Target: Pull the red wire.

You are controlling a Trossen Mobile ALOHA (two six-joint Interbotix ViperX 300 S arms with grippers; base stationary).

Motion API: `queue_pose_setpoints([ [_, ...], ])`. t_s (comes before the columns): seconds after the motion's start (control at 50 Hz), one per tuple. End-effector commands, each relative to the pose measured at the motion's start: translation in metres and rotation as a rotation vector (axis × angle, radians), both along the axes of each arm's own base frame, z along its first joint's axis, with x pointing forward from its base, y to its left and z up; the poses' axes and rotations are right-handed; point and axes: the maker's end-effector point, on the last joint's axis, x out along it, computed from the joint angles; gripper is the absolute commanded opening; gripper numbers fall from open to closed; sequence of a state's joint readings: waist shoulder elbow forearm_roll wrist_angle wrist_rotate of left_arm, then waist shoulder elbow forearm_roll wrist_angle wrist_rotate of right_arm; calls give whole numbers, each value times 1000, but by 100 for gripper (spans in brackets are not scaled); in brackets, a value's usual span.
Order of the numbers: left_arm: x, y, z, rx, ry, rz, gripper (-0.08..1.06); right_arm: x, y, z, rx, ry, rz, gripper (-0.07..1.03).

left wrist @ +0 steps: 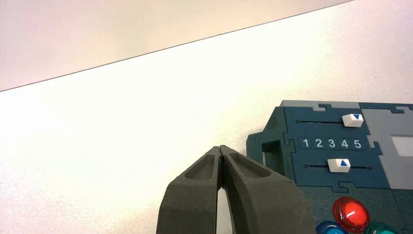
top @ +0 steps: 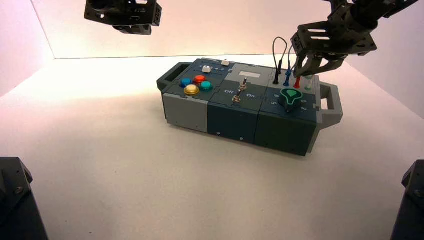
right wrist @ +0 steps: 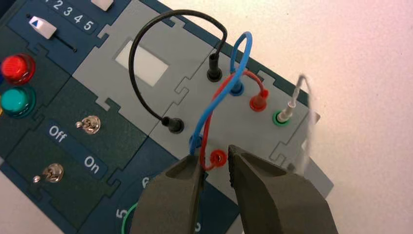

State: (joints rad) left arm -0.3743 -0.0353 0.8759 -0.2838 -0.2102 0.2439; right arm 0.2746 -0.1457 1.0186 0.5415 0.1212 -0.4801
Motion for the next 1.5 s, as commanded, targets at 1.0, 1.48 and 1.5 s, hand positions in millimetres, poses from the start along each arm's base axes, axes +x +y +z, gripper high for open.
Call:
queue_pose_setpoints([
  [1.0,5,-3,13,-9,-37,-6,-3,9,4,33,18,-78,29,-2],
  [1.48,5,-3,13,-9,-36,-5,-3,9,3,44,19,-114,37,5],
  [1.5,5,-3,12,-9,-34,-5,-3,9,3,45,21,-116,36,6],
])
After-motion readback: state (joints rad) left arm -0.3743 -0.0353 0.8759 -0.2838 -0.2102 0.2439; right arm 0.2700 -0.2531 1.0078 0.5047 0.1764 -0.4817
